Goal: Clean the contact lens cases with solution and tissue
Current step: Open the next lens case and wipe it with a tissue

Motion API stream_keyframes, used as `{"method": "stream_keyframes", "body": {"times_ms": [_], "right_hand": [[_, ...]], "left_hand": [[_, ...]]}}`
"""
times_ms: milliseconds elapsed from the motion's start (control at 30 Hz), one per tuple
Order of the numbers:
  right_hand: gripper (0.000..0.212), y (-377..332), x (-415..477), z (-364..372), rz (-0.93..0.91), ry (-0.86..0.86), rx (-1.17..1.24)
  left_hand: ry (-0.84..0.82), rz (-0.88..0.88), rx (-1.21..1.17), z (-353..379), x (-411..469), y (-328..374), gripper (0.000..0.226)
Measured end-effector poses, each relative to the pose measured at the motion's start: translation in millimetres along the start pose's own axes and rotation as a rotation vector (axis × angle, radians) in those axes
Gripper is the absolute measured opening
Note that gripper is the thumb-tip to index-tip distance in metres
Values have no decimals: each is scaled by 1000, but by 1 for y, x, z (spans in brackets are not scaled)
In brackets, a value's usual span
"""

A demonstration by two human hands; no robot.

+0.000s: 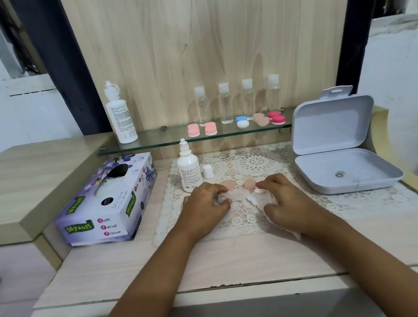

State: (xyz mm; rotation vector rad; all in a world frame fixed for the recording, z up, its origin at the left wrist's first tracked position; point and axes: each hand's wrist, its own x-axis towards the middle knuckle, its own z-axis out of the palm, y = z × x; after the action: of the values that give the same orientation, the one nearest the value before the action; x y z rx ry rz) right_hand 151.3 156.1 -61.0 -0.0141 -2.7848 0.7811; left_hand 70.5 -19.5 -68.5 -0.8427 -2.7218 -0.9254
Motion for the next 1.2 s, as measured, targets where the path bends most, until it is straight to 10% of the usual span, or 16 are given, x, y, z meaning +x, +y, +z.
{"method": "stream_keyframes", "body": {"times_ms": [800,1200], "right_hand": [[31,-1,-3,-10,-74,92,-204],[34,-31,-14,-13,-30,131,-106]], "left_hand": [[-288,-18,174,-17,-8,5,75],[-254,-32,218,-64,-51,8,52]]}}
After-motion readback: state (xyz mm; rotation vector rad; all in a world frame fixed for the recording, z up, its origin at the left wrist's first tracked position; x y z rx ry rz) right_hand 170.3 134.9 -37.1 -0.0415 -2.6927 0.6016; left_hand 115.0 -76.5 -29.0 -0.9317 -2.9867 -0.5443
